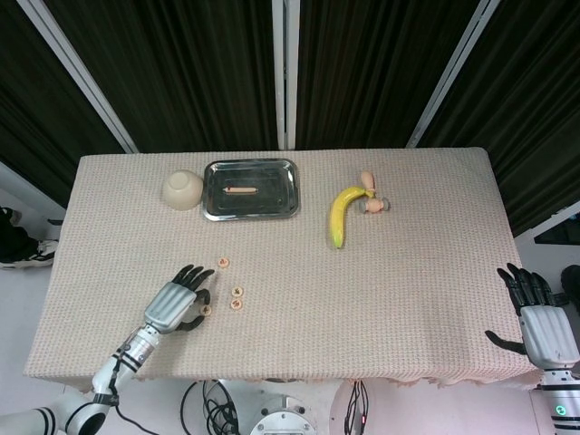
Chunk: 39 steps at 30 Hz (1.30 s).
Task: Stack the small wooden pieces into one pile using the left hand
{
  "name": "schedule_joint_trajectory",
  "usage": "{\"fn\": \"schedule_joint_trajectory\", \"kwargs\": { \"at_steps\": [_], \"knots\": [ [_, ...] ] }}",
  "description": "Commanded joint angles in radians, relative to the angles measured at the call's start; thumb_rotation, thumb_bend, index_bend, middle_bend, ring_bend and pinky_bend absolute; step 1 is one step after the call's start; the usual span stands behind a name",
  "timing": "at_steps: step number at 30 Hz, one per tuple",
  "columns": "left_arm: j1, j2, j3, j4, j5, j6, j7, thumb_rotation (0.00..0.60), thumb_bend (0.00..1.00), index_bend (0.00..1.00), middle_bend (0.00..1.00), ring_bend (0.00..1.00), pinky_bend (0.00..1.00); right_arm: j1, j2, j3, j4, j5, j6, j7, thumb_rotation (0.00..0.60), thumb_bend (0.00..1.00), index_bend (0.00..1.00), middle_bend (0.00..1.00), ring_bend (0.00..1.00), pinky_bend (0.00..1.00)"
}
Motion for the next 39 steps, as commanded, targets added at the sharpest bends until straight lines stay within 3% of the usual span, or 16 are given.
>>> {"fn": "schedule_joint_trajectory", "kwargs": {
  "at_steps": [1, 21, 39],
  "knots": [
    [-0.001, -0.001, 0.001, 0.002, -0.001, 0.002, -0.001, 0.600, 0.30, 0.48, 0.05, 0.00, 0.00, 0.000, 0.000, 0.001, 0.001, 0.001, 0.000, 0.001, 0.600, 0.00, 0.00, 0.00, 0.00, 0.00],
    [0.009, 0.049, -0.029, -0.032, -0.050, 0.039, -0.087, 0.600, 0.31, 0.54, 0.08, 0.00, 0.00, -0.007, -0.004, -0.001, 0.014, 0.002, 0.006, 0.014, 0.600, 0.00, 0.00, 0.00, 0.00, 0.00],
    [0.017, -0.005, -0.029, 0.065, -0.063, 0.050, -0.125, 0.600, 0.32, 0.53, 0.09, 0.00, 0.00, -0.009, -0.003, 0.000, 0.005, 0.006, 0.006, 0.007, 0.600, 0.00, 0.00, 0.00, 0.00, 0.00]
  ]
}}
